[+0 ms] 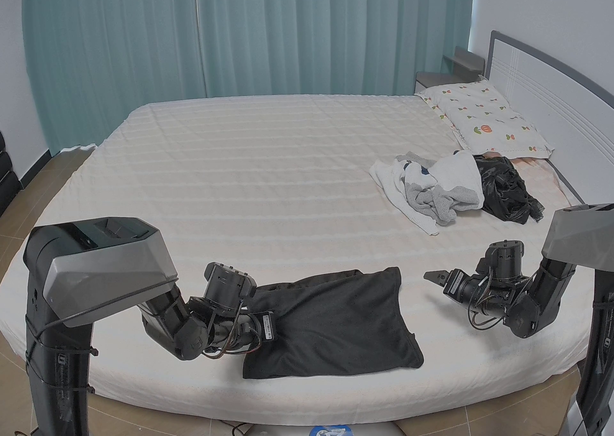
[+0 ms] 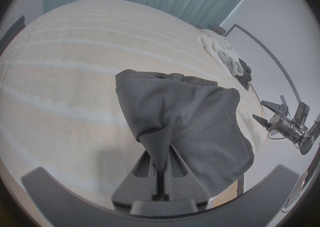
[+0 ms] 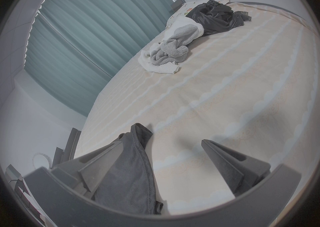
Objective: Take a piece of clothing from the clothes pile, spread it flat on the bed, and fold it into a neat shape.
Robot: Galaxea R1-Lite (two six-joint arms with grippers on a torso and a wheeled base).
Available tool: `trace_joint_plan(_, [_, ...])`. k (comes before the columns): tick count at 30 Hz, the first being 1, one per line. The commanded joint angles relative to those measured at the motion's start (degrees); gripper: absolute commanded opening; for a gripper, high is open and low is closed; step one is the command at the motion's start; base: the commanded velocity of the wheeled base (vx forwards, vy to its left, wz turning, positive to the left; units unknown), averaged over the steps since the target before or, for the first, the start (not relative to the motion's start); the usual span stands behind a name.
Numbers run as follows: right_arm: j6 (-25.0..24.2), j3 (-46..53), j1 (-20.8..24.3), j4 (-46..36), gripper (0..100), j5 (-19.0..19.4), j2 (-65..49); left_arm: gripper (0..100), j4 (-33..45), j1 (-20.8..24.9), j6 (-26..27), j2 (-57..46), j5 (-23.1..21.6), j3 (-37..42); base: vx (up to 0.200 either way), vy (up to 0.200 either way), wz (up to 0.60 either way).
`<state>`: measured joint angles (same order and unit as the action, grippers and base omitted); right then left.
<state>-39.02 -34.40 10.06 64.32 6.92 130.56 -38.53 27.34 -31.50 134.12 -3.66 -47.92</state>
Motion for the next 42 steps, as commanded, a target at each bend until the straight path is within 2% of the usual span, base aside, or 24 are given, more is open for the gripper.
trace_joint_plan(1, [0.09,0.04,0.05,-0.07,100,0.02,0.04,0,-2.16,-0.1,-0.05,-0.53,-0.03,2.39,0.0,0.0,0.0])
trace_joint_plan(16, [0.0,0.04,0.05,-0.77,100,-0.42,-0.22,0,-2.77,-0.19,-2.43,-2.81,-0.12,4.42,0.0,0.0,0.0])
trace_joint_plan(42, [0.0,0.12,1.72,-0.77,100,-1.56,-0.66,0,-3.13,-1.68,-4.36,-5.62,0.14,7.32,0.0,0.2,0.0])
